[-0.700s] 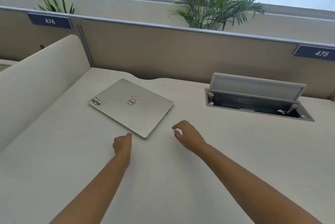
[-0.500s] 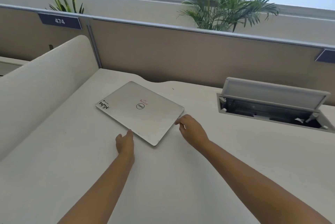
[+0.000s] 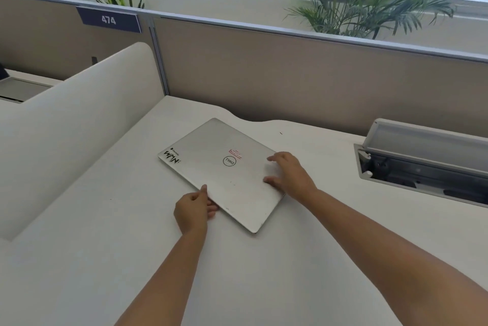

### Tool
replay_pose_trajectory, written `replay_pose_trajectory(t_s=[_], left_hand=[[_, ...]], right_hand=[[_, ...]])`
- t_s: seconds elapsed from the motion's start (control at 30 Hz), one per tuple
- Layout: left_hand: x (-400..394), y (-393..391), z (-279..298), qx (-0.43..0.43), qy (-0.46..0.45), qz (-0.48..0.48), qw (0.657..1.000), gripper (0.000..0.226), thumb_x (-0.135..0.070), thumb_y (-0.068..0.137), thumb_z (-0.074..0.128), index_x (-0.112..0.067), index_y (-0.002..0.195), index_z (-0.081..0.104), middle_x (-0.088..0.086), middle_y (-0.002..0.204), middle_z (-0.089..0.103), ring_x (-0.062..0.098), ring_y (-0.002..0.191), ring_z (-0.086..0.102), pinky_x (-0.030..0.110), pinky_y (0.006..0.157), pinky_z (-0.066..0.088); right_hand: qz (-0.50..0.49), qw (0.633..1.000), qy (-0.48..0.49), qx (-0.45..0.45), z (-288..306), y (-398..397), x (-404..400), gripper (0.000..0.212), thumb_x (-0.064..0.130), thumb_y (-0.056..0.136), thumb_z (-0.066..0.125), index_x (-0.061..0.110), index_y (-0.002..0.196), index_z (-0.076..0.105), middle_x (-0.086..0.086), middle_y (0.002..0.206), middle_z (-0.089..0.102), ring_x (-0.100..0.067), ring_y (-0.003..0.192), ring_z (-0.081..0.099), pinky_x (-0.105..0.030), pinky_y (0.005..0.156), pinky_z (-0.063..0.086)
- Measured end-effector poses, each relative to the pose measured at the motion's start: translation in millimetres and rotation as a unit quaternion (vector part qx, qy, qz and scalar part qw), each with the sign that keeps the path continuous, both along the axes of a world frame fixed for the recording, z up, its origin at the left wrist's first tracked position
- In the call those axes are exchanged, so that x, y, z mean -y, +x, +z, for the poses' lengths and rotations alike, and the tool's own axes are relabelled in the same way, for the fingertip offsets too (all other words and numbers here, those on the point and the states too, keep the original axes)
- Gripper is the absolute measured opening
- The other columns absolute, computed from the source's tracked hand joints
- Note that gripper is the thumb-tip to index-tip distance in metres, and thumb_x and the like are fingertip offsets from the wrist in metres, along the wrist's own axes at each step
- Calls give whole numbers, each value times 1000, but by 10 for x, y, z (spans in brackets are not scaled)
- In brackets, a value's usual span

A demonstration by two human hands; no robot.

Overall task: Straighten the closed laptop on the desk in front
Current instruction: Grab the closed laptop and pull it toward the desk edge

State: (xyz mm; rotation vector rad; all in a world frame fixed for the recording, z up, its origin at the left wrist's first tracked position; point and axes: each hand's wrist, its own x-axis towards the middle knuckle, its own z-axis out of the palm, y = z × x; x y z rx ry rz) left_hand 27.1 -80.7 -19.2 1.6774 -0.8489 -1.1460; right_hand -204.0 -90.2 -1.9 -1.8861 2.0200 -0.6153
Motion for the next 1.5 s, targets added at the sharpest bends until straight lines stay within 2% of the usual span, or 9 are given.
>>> replay_pose_trajectory(t_s=[0.17, 0.23, 0.37, 0.47, 0.6, 0.87, 0.97, 1.2, 1.5], left_hand=[[17, -30, -6, 14, 7, 22, 1000, 36, -36, 83, 61, -1, 78, 64, 8, 58, 66, 17, 47, 63, 24, 51, 50], [28, -36, -9, 13, 8, 21, 1000, 34, -35, 82, 62, -1, 78, 65, 6, 54, 65, 17, 46, 63, 29, 57, 54], [41, -20, -12, 14, 7, 16, 1000, 29, -29, 85, 61, -4, 70, 63, 4, 53, 62, 3, 31, 57, 11, 37, 46], [54, -14, -12, 14, 10, 16, 1000, 27, -28, 85, 61, -8, 65, 60, 4, 53, 61, 2, 30, 56, 13, 37, 47], [58, -49, -10, 31, 22, 29, 999, 29, -33, 84, 61, -10, 66, 62, 1, 47, 61, 8, 37, 59, 28, 55, 51], [80, -58, -35, 59, 29, 22, 998, 35, -37, 84, 58, -5, 76, 66, -7, 35, 57, 7, 40, 59, 22, 48, 40], [68, -49, -37, 74, 34, -1, 997, 36, -39, 83, 59, -5, 76, 66, -4, 46, 62, 6, 43, 60, 23, 48, 38], [-28, -2, 36, 71, 32, -35, 996, 41, -36, 85, 57, -10, 54, 51, -2, 51, 58, 3, 31, 55, 19, 45, 40], [-384, -45, 45, -21, 40, -40, 998, 39, -31, 83, 63, -8, 53, 54, 4, 55, 57, 24, 46, 58, 40, 70, 55]], right_hand=[[-40, 998, 43, 0, -35, 23, 244, 69, 45, 80, 64, 18, 138, 37, -6, 150, 27, -23, 138, 25, -39, 112, 26], [-54, 997, 56, -23, -46, 41, 326, 73, 51, 81, 60, 16, 139, 34, -8, 148, 31, -26, 135, 29, -39, 109, 28], [-79, 982, 108, -136, -64, 93, 385, 85, 72, 79, 39, 17, 142, 26, -10, 140, 41, -31, 125, 39, -43, 98, 35], [-85, 977, 127, -148, -59, 107, 405, 91, 76, 77, 34, 17, 145, 19, -10, 143, 35, -31, 129, 33, -44, 100, 33], [-85, 978, 129, -141, -32, 94, 497, 91, 79, 73, 39, 12, 135, 34, -12, 134, 41, -31, 123, 37, -43, 97, 35], [-72, 983, 144, -88, -6, 13, 611, 93, 81, 64, 50, 9, 123, 44, -14, 123, 47, -31, 119, 41, -41, 93, 38], [-73, 984, 152, -54, -1, -13, 647, 93, 82, 57, 56, 11, 117, 47, -11, 118, 50, -30, 115, 44, -40, 90, 40], [-101, 985, 138, -5, 5, 51, 493, 93, 85, 47, 59, 14, 106, 52, -4, 110, 56, -25, 105, 51, -41, 86, 46], [-129, 984, 124, 22, -18, -71, -67, 89, 79, 52, 63, 14, 111, 49, -3, 116, 53, -23, 108, 50, -39, 85, 46]])
